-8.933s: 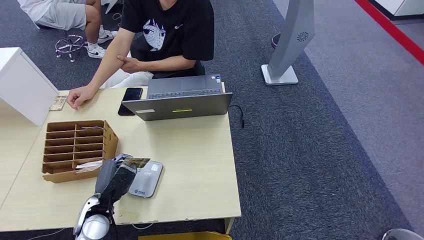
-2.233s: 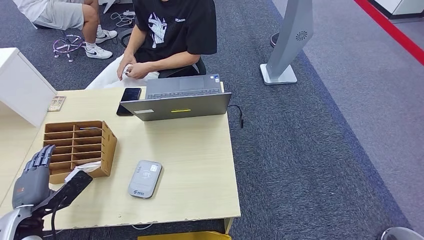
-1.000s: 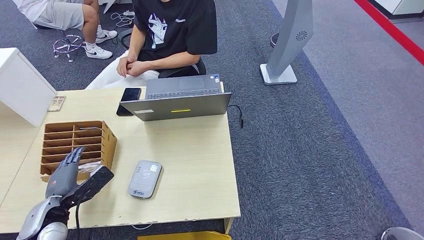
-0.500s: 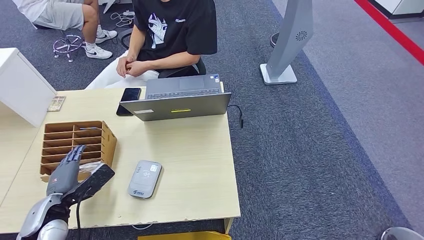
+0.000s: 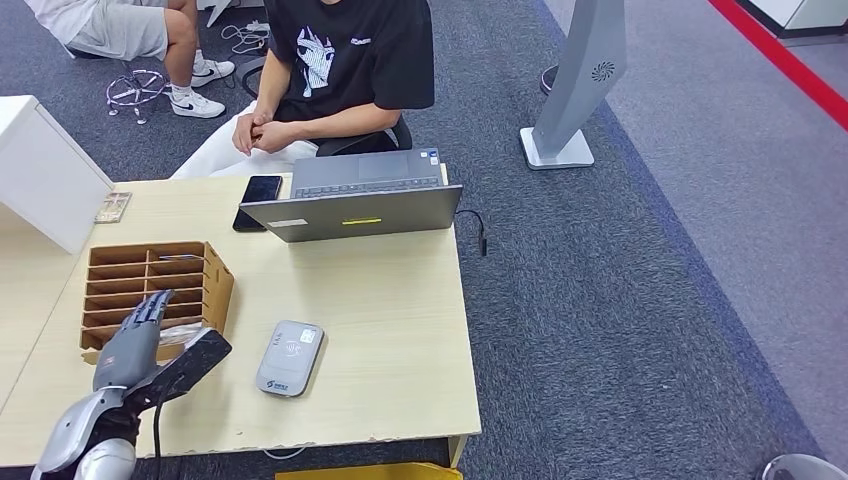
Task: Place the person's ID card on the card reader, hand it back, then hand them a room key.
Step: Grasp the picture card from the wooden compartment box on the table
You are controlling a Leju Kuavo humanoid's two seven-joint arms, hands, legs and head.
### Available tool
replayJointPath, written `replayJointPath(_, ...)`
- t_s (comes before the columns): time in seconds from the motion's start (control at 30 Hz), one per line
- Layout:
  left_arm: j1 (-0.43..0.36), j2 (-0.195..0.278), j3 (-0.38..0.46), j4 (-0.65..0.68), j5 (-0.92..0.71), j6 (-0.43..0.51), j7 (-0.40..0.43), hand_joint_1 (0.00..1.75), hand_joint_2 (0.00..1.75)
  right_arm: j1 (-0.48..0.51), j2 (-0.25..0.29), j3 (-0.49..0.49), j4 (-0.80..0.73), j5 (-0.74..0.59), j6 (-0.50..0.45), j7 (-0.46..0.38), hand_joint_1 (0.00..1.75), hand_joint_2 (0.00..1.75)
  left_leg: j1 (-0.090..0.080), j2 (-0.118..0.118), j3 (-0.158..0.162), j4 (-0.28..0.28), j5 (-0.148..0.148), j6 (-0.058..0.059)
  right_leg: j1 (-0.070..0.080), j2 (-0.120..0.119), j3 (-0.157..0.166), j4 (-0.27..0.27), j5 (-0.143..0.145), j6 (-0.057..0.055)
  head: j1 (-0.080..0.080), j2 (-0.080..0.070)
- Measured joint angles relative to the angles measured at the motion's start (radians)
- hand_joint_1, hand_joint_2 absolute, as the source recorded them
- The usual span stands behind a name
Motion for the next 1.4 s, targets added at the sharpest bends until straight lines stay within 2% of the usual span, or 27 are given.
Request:
replayJointPath(0.33,-0.001,0.055,-0.003,0.0,-0.007,-0.026,0.022,0.0,1.75,0.008,-0.01,0.0,-0.014,-0.028,0.0,0.0,0.0,1.75,0.0,0.0,0.0,0.0,0.0,0.0,0.0,0.0,0.0,0.0,0.0,0.0,0.0,0.0)
replayJointPath(0.6,-0.001,0.069,-0.003,0.0,-0.007,-0.033,0.023,0.0,1.75,0.01,-0.015,0.001,-0.021,-0.04,0.0,0.0,0.0,1.75,0.0,0.0,0.0,0.0,0.0,0.0,0.0,0.0,0.0,0.0,0.0,0.0,0.0,0.0)
replayJointPath(0.93,-0.001,0.065,-0.003,0.0,-0.006,-0.031,0.022,0.0,1.75,0.015,-0.022,0.004,-0.034,-0.051,0.0,0.0,0.0,1.75,0.0,0.0,0.0,0.0,0.0,0.0,0.0,0.0,0.0,0.0,0.0,0.0,0.0,0.0)
replayJointPath(1.4,0.0,0.03,-0.003,0.004,-0.005,-0.016,0.005,0.0,1.75,0.036,-0.034,0.012,-0.065,-0.086,-0.042,0.0,0.0,1.75,0.0,0.0,0.0,0.0,0.0,0.0,0.0,0.0,0.0,0.0,0.0,0.0,0.0,0.0)
